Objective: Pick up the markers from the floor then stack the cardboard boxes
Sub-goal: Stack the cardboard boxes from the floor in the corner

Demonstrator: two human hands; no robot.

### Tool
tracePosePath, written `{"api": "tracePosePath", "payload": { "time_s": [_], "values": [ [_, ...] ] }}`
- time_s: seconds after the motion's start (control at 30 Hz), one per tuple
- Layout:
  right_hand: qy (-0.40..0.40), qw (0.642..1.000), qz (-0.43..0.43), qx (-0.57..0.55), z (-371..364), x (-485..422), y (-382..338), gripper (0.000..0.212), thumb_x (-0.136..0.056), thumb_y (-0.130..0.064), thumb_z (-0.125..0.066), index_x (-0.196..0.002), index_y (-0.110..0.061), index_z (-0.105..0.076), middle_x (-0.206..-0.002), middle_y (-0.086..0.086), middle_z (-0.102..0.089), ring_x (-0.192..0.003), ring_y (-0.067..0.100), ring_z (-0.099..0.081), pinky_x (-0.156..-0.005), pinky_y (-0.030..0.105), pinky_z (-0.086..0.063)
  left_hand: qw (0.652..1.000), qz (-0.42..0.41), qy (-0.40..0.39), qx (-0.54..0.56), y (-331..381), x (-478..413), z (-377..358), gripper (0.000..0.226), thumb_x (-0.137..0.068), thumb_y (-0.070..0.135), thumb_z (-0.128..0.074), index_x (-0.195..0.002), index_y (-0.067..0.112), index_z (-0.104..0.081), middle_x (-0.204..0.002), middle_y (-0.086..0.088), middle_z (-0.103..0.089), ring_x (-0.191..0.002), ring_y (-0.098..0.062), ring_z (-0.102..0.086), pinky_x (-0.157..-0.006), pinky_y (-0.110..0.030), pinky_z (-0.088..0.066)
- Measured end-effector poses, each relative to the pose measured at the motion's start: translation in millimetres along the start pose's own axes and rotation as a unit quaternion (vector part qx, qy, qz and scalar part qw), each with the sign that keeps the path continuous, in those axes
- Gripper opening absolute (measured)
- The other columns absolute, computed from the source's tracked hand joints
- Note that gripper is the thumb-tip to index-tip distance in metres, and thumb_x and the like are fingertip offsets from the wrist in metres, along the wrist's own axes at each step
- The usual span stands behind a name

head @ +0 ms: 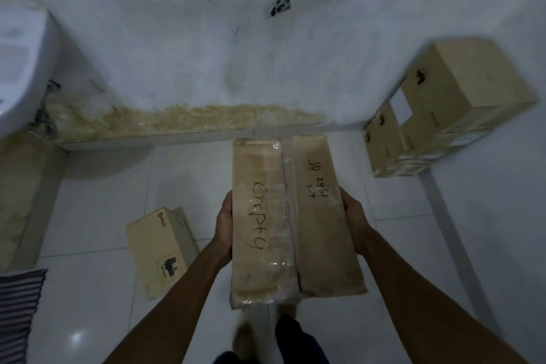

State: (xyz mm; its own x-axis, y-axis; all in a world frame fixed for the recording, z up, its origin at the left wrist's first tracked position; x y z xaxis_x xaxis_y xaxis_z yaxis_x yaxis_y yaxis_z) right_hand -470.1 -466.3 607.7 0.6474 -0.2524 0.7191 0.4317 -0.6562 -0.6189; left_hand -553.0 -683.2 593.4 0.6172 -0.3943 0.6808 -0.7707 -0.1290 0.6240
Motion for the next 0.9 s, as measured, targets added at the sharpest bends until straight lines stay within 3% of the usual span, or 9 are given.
{"api": "tracePosePath", "payload": {
  "time_s": [0.07,0.17,0.37,0.57,0.7,0.9],
  "values": [
    [0.011,1.0,0.01,0.0,10,13,-6,0.055,-0.1,-0.04,-0.035,-0.081,-0.01,-0.077,-0.071,0.009,-0.074,-0.059,0.021,-0.07,-0.053,0.026,-0.057,1.0,0.001,-0.022,-0.002,1,7,-16,0.048,-0.099,0.041,-0.03,-0.097,0.012,-0.068,-0.079,-0.008,-0.074,-0.07,-0.022,-0.07,-0.069,-0.034,-0.055],
    [0.003,0.999,0.019,-0.026,18,37,-16,0.063,-0.101,-0.042,-0.03,-0.075,-0.013,-0.08,-0.075,0.008,-0.075,-0.063,0.022,-0.071,-0.056,0.027,-0.059,0.999,0.003,-0.045,-0.008,2,20,-37,0.047,-0.099,0.041,-0.03,-0.099,0.013,-0.069,-0.083,-0.008,-0.075,-0.075,-0.022,-0.07,-0.07,-0.033,-0.055],
    [0.007,0.996,0.069,-0.057,39,75,-38,0.067,-0.102,-0.039,-0.026,-0.07,-0.014,-0.08,-0.074,0.007,-0.076,-0.063,0.021,-0.072,-0.052,0.026,-0.058,0.996,-0.002,-0.082,-0.029,2,35,-74,0.048,-0.098,0.041,-0.03,-0.092,0.014,-0.07,-0.078,-0.008,-0.075,-0.07,-0.023,-0.071,-0.069,-0.035,-0.052],
    [0.039,0.991,0.118,-0.044,80,105,-57,0.063,-0.102,-0.035,-0.03,-0.067,-0.016,-0.079,-0.068,0.006,-0.074,-0.058,0.019,-0.071,-0.052,0.027,-0.058,0.992,-0.005,-0.105,-0.067,-6,42,-120,0.046,-0.098,0.04,-0.031,-0.093,0.015,-0.068,-0.076,-0.006,-0.075,-0.066,-0.02,-0.071,-0.07,-0.035,-0.05],
    [0.079,0.986,0.145,-0.025,114,114,-78,0.044,-0.097,-0.036,-0.04,-0.087,-0.011,-0.074,-0.081,0.009,-0.073,-0.072,0.025,-0.068,-0.062,0.03,-0.057,0.99,-0.005,-0.109,-0.094,-14,40,-153,0.049,-0.098,0.043,-0.03,-0.098,0.014,-0.069,-0.084,-0.009,-0.075,-0.078,-0.025,-0.068,-0.072,-0.036,-0.051],
    [0.086,0.981,0.167,-0.038,178,116,-129,0.045,-0.098,-0.033,-0.038,-0.08,-0.012,-0.074,-0.07,0.006,-0.073,-0.06,0.02,-0.069,-0.051,0.025,-0.056,0.986,0.004,-0.113,-0.122,-29,23,-233,0.051,-0.098,0.046,-0.029,-0.1,0.015,-0.071,-0.09,-0.011,-0.074,-0.082,-0.027,-0.068,-0.074,-0.037,-0.052]
  ]
}}
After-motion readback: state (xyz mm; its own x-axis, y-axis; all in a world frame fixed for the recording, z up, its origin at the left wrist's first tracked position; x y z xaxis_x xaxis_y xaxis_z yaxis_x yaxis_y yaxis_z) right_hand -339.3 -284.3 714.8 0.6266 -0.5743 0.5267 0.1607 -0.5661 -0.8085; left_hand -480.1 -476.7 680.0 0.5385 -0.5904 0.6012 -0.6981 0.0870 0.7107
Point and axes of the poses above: each hand's wrist, its own x-axis away from the middle knuckle, its own z-axis out of the back of the hand, y = z × x, the point moved 8 cm from there along -x, towards the middle knuckle
